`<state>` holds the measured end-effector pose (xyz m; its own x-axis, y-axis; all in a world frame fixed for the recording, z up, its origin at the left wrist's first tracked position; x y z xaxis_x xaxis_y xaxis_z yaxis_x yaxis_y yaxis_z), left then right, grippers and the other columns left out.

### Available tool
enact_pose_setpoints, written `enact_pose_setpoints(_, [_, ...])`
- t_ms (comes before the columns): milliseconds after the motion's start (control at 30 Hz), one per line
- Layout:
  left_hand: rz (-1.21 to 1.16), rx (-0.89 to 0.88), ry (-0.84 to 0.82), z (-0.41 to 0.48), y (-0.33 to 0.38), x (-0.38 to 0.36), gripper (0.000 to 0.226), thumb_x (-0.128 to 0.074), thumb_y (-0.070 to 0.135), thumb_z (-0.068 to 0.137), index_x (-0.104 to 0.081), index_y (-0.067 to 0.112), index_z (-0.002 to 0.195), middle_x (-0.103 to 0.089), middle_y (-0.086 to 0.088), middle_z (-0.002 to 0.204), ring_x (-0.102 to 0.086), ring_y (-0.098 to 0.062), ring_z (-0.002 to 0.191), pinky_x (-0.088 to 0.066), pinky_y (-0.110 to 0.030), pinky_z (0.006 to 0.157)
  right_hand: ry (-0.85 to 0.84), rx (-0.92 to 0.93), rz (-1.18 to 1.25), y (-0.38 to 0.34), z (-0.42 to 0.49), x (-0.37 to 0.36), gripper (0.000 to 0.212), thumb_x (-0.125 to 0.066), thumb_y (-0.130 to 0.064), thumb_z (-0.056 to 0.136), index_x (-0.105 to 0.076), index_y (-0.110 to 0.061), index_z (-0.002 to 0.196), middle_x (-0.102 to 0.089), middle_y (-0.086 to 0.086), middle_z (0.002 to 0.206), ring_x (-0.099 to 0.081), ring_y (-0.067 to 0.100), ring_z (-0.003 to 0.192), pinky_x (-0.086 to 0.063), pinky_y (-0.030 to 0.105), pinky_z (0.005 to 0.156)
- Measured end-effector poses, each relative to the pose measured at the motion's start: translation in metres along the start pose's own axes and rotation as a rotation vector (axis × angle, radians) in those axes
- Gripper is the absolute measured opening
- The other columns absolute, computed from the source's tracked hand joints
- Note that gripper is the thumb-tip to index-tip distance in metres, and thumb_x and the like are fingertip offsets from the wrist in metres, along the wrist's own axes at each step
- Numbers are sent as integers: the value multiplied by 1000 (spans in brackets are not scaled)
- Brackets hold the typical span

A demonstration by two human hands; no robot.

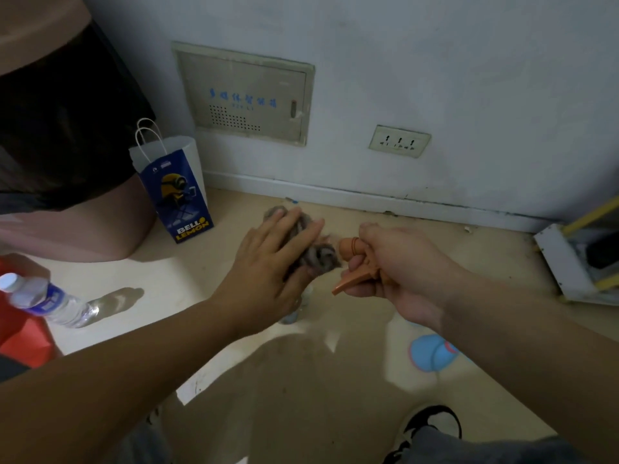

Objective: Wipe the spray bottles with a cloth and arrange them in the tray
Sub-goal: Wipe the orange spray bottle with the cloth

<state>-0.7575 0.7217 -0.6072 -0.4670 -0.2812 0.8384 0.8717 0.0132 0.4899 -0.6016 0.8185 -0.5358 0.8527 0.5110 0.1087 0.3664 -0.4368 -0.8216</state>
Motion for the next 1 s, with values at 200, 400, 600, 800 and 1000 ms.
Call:
enact_pose_setpoints(200, [43, -109, -68, -13, 45, -12, 61, -25, 47, 107, -8, 38, 165, 2, 12, 174, 14, -13, 159, 0, -57, 128, 3, -59, 28, 4, -2, 2, 31, -49, -27, 105, -67, -2, 102, -59, 5, 57, -60, 20, 49, -57, 32, 48])
enact_pose_setpoints(400, [-435, 289, 139, 8, -5, -1, 51, -30, 38, 110, -31, 30, 160, -28, -7, 165, -25, -27, 154, -28, -55, 123, -36, -84, 105, 0, -1, 3, 23, -41, -20, 104, -61, -10, 107, -52, 1, 57, -59, 17, 52, -57, 31, 50])
enact_pose_setpoints(600, [-23, 129, 64, -5, 48, -4, 59, -26, 48, 105, -19, 40, 162, -3, 11, 173, 17, -31, 158, 2, -55, 128, -44, -146, 205, 0, 0, -1, 36, -36, -25, 108, -62, -6, 90, -54, 1, 56, -60, 14, 45, -57, 29, 45])
enact_pose_setpoints(800, [-182, 132, 85, 7, -5, 1, 53, -32, 38, 109, -24, 41, 161, -13, 6, 173, -7, -20, 160, -14, -47, 129, -17, -133, 246, -5, 2, 10, 43, -34, -24, 110, -56, -8, 77, -55, 0, 47, -60, 12, 39, -58, 28, 44])
enact_pose_setpoints(1000, [-916, 755, 159, 12, -3, 15, 32, -32, 36, 113, -60, 24, 124, -68, -5, 114, -64, -22, 110, -53, -36, 91, -3, -126, 144, 0, 4, 28, 34, -44, -28, 108, -58, -6, 86, -55, 4, 52, -61, 16, 48, -56, 30, 43])
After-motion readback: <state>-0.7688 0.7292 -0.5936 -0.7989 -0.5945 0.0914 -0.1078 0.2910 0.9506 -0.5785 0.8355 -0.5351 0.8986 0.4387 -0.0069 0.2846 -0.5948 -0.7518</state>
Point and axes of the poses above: each hand's wrist, its own z-axis towards the middle knuckle, its own x-axis out of the back of the hand, y = z × x, the point moved 4 cm from there along z, towards the middle knuckle
